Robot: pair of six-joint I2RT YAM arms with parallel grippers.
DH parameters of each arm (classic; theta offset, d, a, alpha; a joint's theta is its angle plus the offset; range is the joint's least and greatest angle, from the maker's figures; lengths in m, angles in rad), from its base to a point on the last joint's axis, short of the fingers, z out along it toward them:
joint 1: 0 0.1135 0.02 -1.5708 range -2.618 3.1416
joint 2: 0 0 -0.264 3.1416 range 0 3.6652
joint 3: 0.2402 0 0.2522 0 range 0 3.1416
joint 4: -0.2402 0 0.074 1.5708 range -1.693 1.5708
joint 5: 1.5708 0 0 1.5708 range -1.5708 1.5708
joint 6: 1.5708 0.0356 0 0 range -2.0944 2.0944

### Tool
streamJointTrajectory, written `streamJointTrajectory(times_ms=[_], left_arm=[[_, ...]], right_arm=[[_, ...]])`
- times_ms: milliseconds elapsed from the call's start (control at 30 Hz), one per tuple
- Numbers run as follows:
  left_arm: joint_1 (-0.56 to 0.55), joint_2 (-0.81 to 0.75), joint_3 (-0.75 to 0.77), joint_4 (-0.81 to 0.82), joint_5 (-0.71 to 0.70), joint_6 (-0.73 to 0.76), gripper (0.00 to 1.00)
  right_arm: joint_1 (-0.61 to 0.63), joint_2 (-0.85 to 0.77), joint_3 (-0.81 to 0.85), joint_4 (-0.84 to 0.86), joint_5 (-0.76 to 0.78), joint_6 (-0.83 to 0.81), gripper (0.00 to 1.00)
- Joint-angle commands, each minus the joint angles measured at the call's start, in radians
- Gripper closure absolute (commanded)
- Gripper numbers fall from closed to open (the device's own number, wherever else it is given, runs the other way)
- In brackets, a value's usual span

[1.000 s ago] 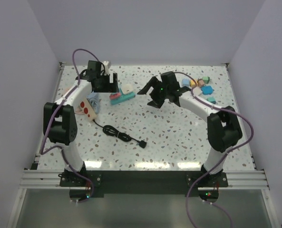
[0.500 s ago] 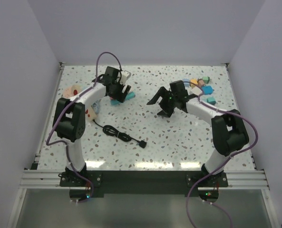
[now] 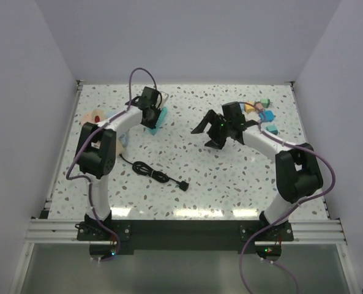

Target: Pull the plug off the socket

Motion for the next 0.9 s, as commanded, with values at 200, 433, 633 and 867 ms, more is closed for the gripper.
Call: streamJointTrajectory(times_ms=[200,433,633,867], left_arm=[[-0.182,0.022,-0.018,-0.060,0.066,-0.492,1.00],[-0.282,0.063,-0.015,-0.043,0.173,-0.770,0.85],[-0.326,0.071,-0.006,-0.022,0.194,-0.868,0.41],[-0.330,0.051,0.085,-0.147,0.070,-0.857,0.26]], right_arm=[[-0.019,-0.041,0.100,-0.150,0.003,-0.176,0.10],[-0.043,-0.050,0.152,-0.302,0.089,-0.296,0.09],[-0.057,-0.056,0.189,-0.360,0.138,-0.363,0.08],[-0.062,-0.053,0.207,-0.366,0.117,-0.406,0.07]])
